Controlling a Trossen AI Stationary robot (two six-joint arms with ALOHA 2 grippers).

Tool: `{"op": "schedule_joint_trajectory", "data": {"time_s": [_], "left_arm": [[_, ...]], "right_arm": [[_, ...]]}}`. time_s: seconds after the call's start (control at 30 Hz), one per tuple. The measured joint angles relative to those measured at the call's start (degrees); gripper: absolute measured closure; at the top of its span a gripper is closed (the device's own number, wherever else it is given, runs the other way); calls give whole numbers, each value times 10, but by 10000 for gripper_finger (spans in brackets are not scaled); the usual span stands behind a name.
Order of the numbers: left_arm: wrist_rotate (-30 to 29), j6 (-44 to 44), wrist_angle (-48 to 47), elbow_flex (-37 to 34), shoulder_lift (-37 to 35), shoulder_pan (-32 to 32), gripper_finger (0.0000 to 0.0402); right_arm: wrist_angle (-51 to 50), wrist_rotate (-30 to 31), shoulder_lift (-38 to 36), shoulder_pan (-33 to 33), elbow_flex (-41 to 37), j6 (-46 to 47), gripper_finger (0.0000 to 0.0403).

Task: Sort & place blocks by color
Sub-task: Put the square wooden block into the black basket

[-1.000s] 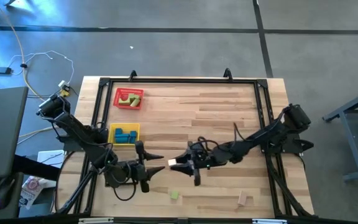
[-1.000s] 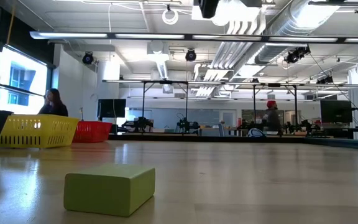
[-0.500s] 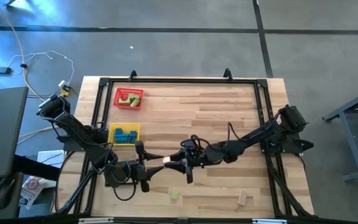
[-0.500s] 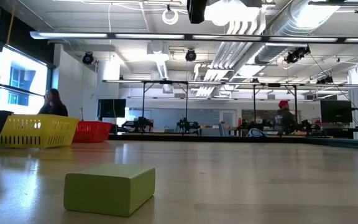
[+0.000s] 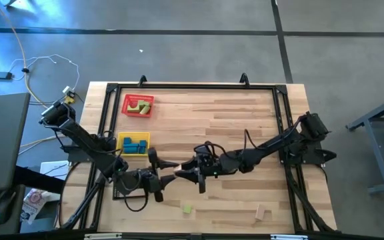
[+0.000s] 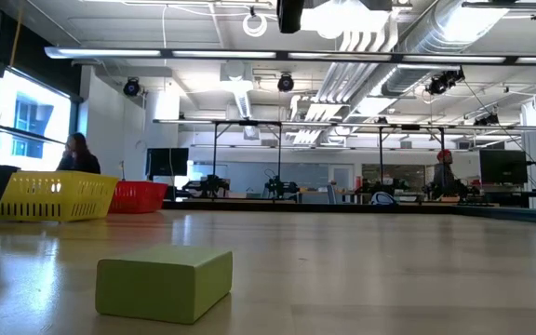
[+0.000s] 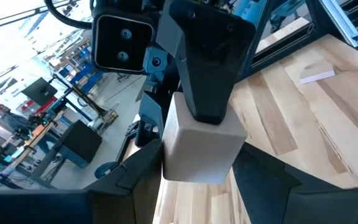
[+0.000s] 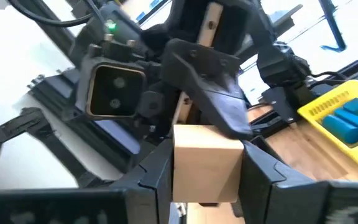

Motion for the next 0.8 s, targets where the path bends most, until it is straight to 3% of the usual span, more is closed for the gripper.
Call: {"op": "schedule_joint_trajectory", "data": {"time_s": [0.23,0.5,0.8], "left_arm": [[2,0,18,0,0,10,232],[8,12,15,0,0,12,286],[12,-33,-1,0,1,1,286]], "right_arm": [[2,-14,0,-4,1,0,292],[-5,-16,-1,-4,1,12,289],[-39,-17,-1,-3,2,-16,215]]}}
